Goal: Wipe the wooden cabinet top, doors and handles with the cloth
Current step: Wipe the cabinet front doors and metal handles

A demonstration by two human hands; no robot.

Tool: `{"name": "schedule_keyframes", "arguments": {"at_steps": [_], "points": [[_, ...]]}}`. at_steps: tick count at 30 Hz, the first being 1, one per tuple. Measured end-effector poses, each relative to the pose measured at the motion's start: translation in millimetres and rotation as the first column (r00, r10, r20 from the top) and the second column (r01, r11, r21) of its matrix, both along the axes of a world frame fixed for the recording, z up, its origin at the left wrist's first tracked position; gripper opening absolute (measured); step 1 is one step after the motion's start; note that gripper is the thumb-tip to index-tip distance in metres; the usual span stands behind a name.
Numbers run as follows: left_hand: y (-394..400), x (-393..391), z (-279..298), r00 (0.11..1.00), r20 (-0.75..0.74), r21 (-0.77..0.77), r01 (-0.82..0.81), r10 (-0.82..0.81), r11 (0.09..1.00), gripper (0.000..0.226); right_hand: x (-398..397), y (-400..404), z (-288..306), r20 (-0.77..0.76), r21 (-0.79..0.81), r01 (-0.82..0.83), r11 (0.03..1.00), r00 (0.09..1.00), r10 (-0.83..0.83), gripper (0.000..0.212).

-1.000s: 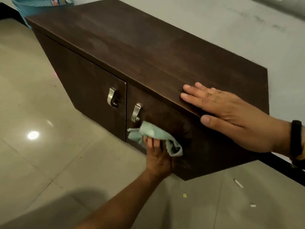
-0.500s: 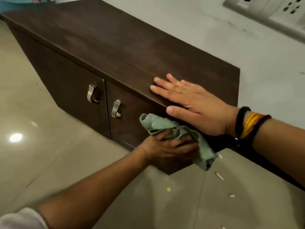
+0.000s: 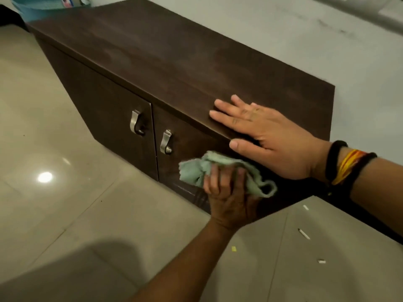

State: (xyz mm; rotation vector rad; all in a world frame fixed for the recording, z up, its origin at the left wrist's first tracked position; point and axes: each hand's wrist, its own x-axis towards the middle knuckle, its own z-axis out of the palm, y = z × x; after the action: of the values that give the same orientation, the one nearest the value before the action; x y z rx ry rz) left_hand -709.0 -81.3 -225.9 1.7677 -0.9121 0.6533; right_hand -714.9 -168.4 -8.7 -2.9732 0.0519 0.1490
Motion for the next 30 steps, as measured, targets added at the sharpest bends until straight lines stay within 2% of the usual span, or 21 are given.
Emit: {"name": "schedule_keyframes", "arguments": {"at_steps": [2,3,4,7,8,9,10,12,13,14,15,17,18,20,21,22,24,25,28,30], "points": [[0.5,-19.9,0.8,0.934,-0.357,-0.089,-0.035,0.001,0.995,0.069,-0.5,-1.5,0.5,0.010,0.004,0.009,1.000,1.000,-0.009,0.060],[-1.4,-28.8,8.6,0.890,-0.455,-0.122,-0.024,-0.034,0.992,0.069,-0.6,-1.3,0.9,0.012,0.012,0.007,1.000,1.000,-0.007,0.060],[-3.9,-33.4,19.8,0.879,-0.470,-0.151,0.005,-0.077,0.989,0.069,-0.5,-1.0,1.0,0.015,0.017,0.003,1.000,1.000,-0.003,0.060],[-12.0,-14.9,44.5,0.963,-0.263,-0.119,0.023,-0.054,0.993,0.069,2.3,-1.7,1.8,0.014,0.007,0.006,1.000,1.000,-0.006,0.061],[-12.7,-8.6,43.1,0.968,-0.251,-0.115,-0.018,-0.011,0.993,0.069,3.2,-1.1,2.3,0.009,0.004,0.002,1.000,1.000,-0.002,0.061],[-10.7,-9.6,35.5,0.951,-0.308,-0.121,-0.062,0.022,0.991,0.068,3.1,-0.5,1.9,0.000,0.009,0.001,1.000,1.000,-0.001,0.060],[-8.5,-18.2,25.1,0.901,-0.432,-0.130,-0.101,0.036,0.986,0.066,2.1,-0.4,0.3,-0.005,0.021,0.003,1.000,1.000,-0.003,0.060],[-5.8,-47.3,14.7,0.707,-0.708,-0.121,-0.120,-0.001,0.985,0.066,0.2,-2.3,1.5,-0.002,0.038,0.010,0.999,1.000,-0.010,0.060],[-5.7,-61.7,19.7,0.616,-0.786,-0.129,-0.093,-0.044,0.987,0.067,-0.9,-3.0,2.8,-0.001,0.041,0.013,0.999,1.000,-0.013,0.060],[-6.7,-70.2,28.1,0.589,-0.805,-0.141,-0.076,-0.069,0.987,0.067,-0.7,-3.1,3.6,0.000,0.036,0.007,0.999,1.000,-0.007,0.061],[-7.9,-71.4,39.2,0.643,-0.761,-0.156,-0.053,-0.086,0.986,0.068,0.2,-2.6,3.8,0.001,0.026,-0.004,1.000,1.000,0.004,0.061],[-15.0,-55.9,61.1,0.820,-0.561,-0.185,0.010,-0.114,0.983,0.069,0.2,-3.3,3.6,0.014,0.012,-0.003,1.000,1.000,0.003,0.061],[-19.8,-44.2,68.3,0.874,-0.476,-0.190,0.008,-0.099,0.982,0.069,0.8,-3.9,3.9,0.020,0.015,-0.001,1.000,1.000,0.001,0.060],[-21.4,-35.4,66.6,0.883,-0.468,-0.199,-0.081,-0.021,0.977,0.067,1.4,-1.7,1.2,0.009,0.029,-0.009,1.000,1.000,0.009,0.060],[-23.6,-36.8,61.0,0.836,-0.549,-0.222,-0.128,-0.015,0.967,0.066,1.3,-2.8,1.1,0.012,0.029,-0.009,1.000,1.000,0.009,0.060],[-23.9,-40.5,57.9,0.726,-0.687,-0.247,-0.187,-0.036,0.951,0.067,0.7,-3.9,1.7,0.013,0.030,-0.007,1.000,1.000,0.007,0.060],[-25.3,-47.6,55.9,0.387,-0.915,-0.251,-0.327,-0.113,0.911,0.074,-1.0,-3.7,1.9,0.014,0.037,-0.008,0.999,1.000,0.007,0.060],[-26.9,-48.8,53.6,0.281,-0.950,-0.238,-0.374,-0.134,0.897,0.079,-0.7,-3.6,2.0,0.018,0.041,-0.006,0.999,1.000,0.006,0.060],[-30.9,-38.7,40.4,0.099,-0.989,-0.144,-0.433,-0.112,0.890,0.068,0.7,-2.2,2.9,0.011,0.049,-0.004,0.999,1.000,0.003,0.060],[-29.2,-25.4,23.6,-0.120,-0.985,-0.050,-0.496,-0.126,0.867,0.057,-0.2,-2.2,2.2,0.012,0.053,-0.007,0.999,1.000,0.007,0.060]]}}
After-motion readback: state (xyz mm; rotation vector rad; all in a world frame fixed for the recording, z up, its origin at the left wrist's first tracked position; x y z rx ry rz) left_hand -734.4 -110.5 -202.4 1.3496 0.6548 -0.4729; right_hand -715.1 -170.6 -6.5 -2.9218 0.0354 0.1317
